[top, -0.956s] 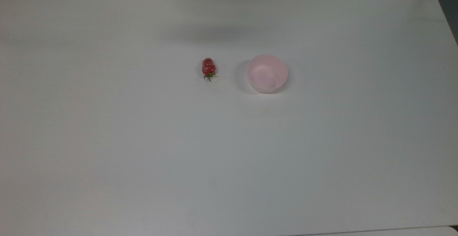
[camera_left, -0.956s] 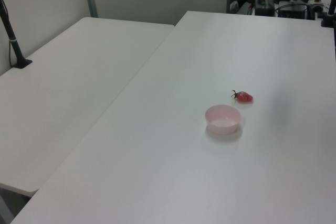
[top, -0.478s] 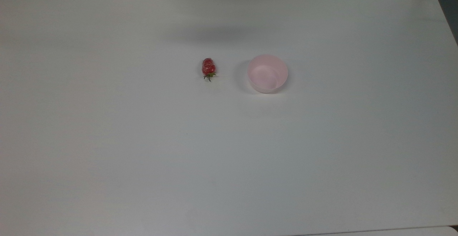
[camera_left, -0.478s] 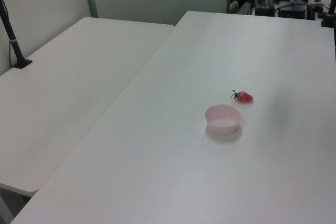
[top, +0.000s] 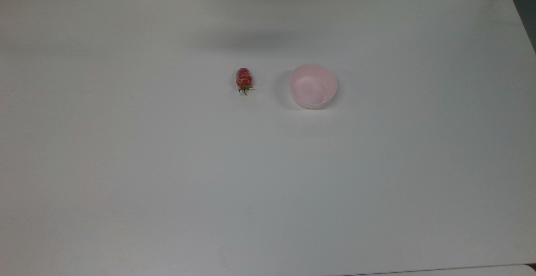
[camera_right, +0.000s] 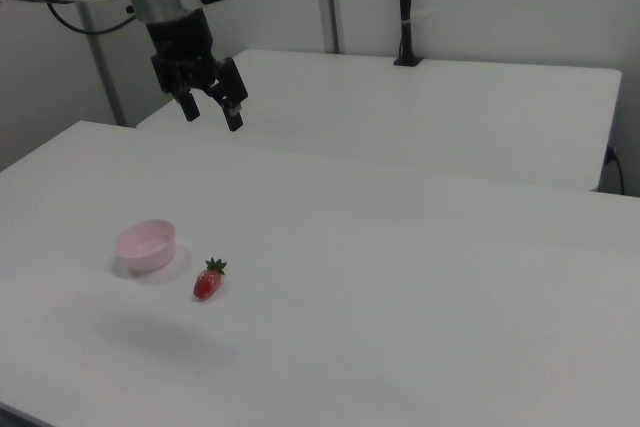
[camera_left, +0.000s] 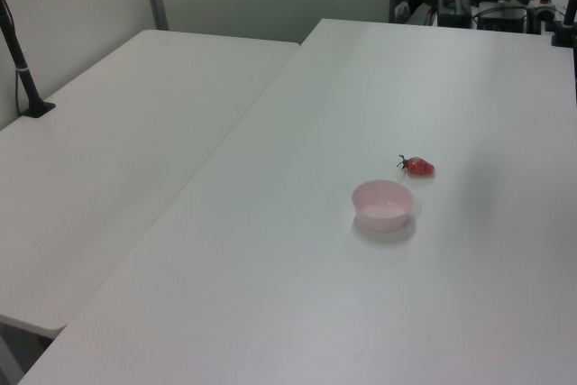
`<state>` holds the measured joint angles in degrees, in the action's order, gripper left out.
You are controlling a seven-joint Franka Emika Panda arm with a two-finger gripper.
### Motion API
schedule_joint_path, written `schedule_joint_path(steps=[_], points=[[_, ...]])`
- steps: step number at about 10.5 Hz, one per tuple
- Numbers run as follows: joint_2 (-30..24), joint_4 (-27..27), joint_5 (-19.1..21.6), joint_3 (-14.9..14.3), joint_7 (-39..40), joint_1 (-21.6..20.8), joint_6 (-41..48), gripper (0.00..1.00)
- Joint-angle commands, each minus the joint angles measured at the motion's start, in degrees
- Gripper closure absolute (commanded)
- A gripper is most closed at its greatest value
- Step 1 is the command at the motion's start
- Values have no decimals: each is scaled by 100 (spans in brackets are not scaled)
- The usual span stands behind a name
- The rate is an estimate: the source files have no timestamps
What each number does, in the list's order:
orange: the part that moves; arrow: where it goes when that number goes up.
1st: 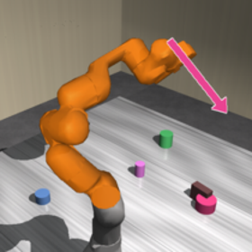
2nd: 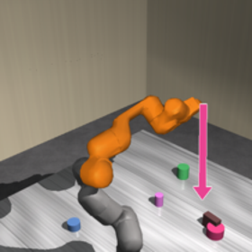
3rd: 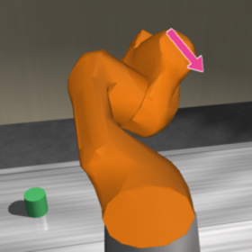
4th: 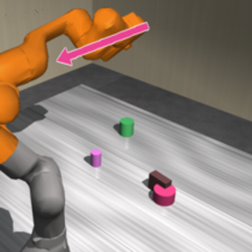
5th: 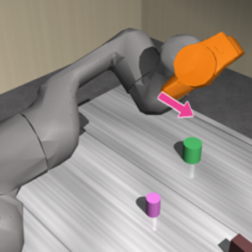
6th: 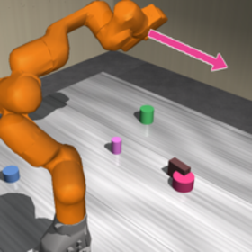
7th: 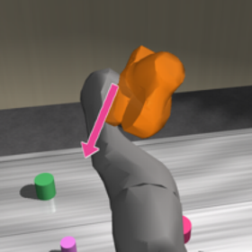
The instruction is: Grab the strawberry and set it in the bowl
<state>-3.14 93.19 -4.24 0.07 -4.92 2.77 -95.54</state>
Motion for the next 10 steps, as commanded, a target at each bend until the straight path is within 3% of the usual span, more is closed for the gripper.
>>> schedule_joint_path(steps=[1, 3, 6, 8, 10], points=[[59, 120, 90, -78, 891, -92, -87, 0], [120, 261, 64, -78, 2052, -92, 0, 0], [138, 1084, 28, -51, 2135, -84, -130, 0], [94, 1936, 37, -16, 2188, -92, -682, 0], [225, 2325, 491, -16, 1909, -92, -974, 6]])
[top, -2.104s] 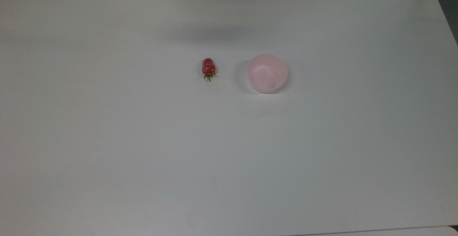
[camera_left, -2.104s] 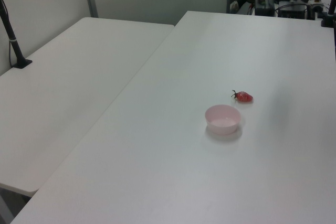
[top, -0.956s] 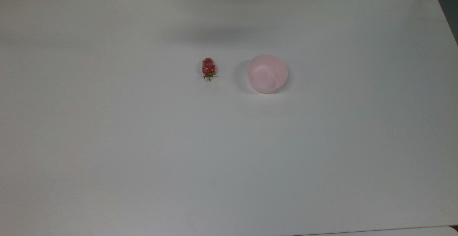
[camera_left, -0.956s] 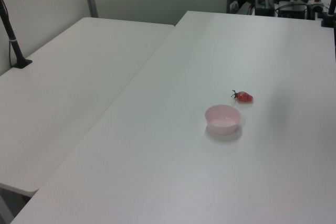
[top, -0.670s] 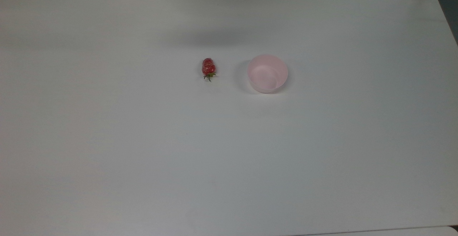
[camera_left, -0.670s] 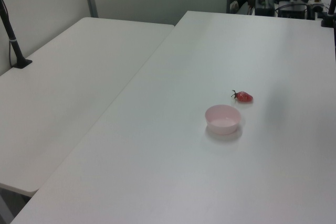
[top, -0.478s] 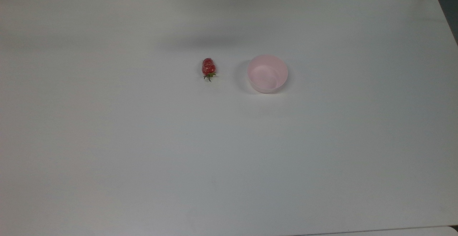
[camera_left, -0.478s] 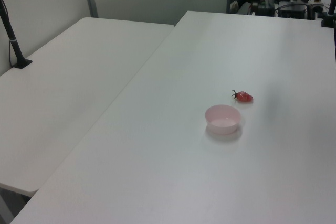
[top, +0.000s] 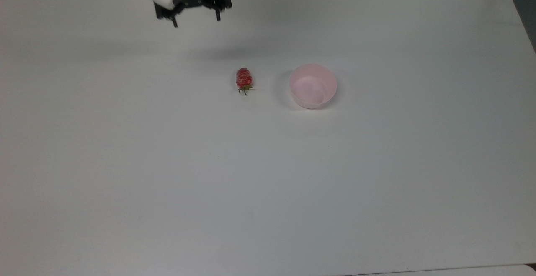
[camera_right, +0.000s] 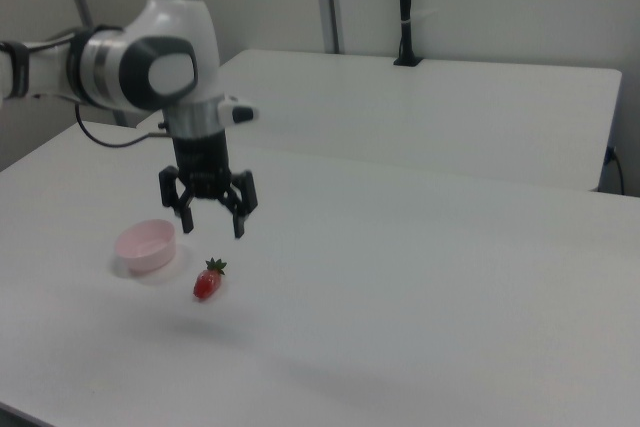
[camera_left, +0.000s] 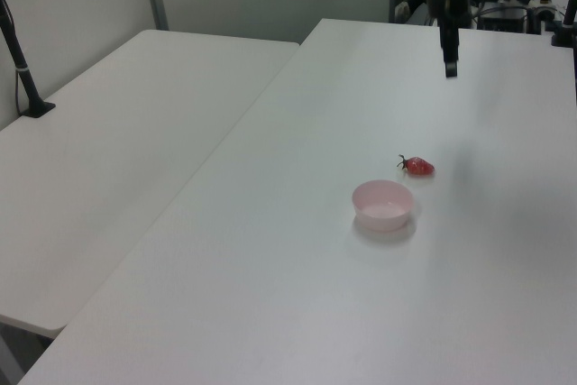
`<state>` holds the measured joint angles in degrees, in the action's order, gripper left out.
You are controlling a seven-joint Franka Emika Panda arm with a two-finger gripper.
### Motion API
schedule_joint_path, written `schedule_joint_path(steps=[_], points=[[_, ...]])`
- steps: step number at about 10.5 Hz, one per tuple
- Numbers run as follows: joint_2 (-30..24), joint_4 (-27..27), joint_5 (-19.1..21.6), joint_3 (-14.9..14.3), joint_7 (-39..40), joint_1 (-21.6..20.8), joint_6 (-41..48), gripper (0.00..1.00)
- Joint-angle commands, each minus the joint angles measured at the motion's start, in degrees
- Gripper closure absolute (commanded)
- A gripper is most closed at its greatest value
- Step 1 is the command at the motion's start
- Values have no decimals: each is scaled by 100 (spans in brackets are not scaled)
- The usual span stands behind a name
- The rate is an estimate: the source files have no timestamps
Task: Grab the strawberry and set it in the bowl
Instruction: 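Lower the open gripper over the red strawberry, then close the gripper on the strawberry and lift it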
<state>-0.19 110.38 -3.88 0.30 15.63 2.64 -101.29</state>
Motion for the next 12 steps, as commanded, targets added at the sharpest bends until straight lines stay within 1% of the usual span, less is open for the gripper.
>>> schedule_joint_path(steps=[1, 2, 3, 5, 6, 8, 9, 10, 11, 12], points=[[-25, 695, 737, -39, -322, -88, -565, 5], [80, 765, 888, -13, -576, -106, -732, 3], [264, 775, 924, 83, -848, -184, -943, 3], [869, 775, 916, 268, -1507, -342, -1696, 3], [1202, 758, 907, 277, -1832, -482, -2266, 3], [1320, 740, 890, 277, -1880, -545, -2439, 4], [1372, 740, 855, 277, -1871, -545, -2448, 7], [1416, 722, 846, 277, -1827, -537, -2448, 24], [1417, 722, 845, 277, -1809, -510, -2448, 37], [1417, 713, 845, 277, -1809, -493, -2448, 57]])
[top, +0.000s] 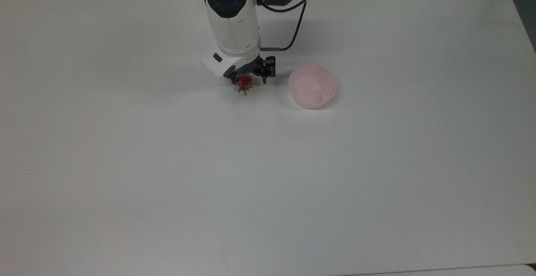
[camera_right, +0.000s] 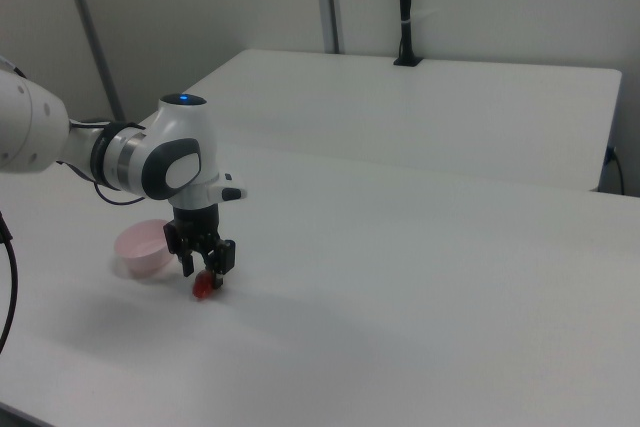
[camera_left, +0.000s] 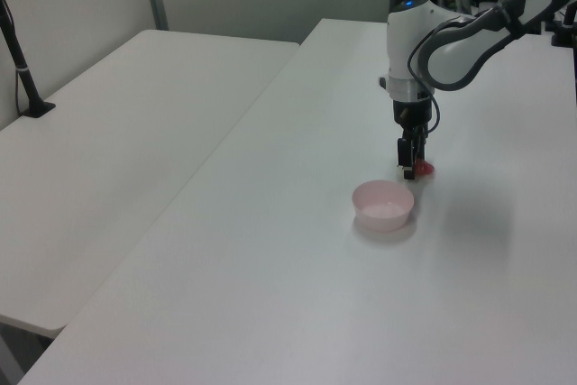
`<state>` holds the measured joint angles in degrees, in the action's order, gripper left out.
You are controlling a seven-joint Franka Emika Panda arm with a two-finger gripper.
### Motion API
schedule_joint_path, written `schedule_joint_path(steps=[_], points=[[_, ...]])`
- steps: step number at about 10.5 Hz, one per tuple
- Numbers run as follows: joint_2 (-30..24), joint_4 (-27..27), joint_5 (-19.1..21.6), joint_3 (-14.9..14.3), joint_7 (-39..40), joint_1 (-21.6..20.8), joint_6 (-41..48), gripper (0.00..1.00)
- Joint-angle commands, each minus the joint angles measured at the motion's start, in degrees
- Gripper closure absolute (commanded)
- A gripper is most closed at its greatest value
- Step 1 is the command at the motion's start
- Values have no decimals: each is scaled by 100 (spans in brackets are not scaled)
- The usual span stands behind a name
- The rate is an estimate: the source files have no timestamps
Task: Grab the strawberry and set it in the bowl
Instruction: 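Close the gripper on the strawberry and lift it, then carry the strawberry over the pink bowl and lower it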
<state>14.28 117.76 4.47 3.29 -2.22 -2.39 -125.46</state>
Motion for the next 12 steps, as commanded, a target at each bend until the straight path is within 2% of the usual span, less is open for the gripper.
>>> schedule_joint_path(steps=[1, 2, 3, 5, 7, 8, 11, 12], points=[[-39, -42, 10, -21, -24, 19, -31, 74], [-57, -86, 10, -21, -24, 28, 12, 80], [-118, -164, 19, -21, -41, 28, 73, 80], [-329, -698, 72, 5, -103, -33, 834, 80], [-242, -1375, 107, 434, -495, -68, 1137, 79], [-128, -1483, 107, 436, -603, -295, 1120, 79], [127, -1492, 107, 444, -1209, -630, 928, 75], [180, -1484, 98, 462, -1263, -692, 900, 67]])
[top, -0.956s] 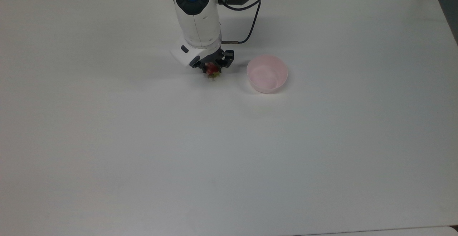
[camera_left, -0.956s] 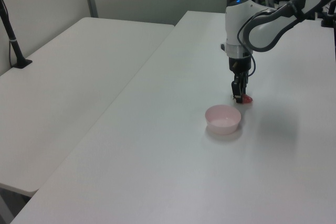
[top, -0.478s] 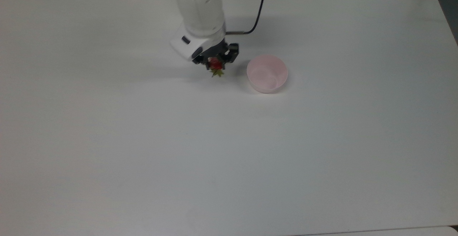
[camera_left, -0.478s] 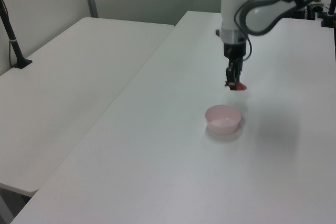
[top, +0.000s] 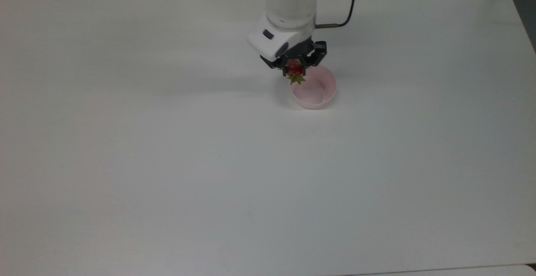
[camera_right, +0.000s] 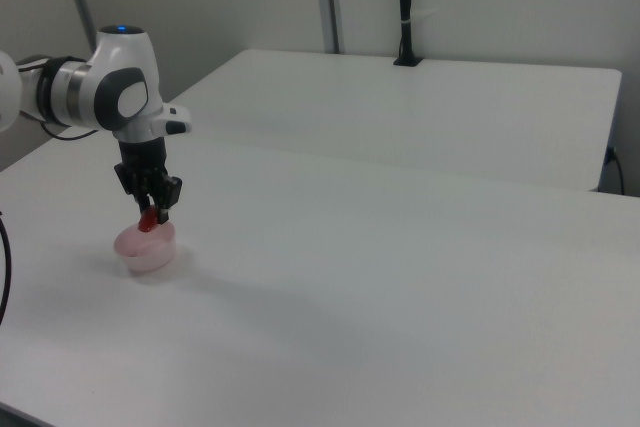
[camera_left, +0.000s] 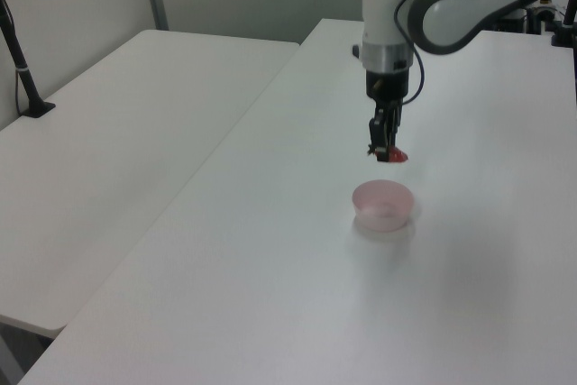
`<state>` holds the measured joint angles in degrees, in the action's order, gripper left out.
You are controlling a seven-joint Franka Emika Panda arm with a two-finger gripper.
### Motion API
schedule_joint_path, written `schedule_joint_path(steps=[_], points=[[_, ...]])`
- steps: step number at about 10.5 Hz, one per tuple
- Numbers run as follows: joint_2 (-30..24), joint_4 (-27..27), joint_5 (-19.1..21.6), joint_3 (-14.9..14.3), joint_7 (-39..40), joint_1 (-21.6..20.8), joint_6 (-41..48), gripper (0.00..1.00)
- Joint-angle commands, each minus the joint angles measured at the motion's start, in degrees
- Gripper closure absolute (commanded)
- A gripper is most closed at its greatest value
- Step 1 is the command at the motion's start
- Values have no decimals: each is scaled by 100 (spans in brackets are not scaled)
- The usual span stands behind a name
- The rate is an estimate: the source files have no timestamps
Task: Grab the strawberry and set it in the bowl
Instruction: 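Carry the strawberry over the pink bowl and lower it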
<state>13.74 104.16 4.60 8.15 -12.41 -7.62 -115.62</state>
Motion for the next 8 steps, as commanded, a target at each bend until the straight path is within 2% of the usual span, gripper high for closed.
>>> schedule_joint_path(steps=[1, 2, 6, 8], points=[[252, -132, 120, -24, -288, -143, -84, 30], [295, -132, 111, -24, -436, -134, -84, 0], [226, -290, 111, -24, -622, -117, 12, 0], [-211, -334, 68, -24, -570, 23, 336, 0]])
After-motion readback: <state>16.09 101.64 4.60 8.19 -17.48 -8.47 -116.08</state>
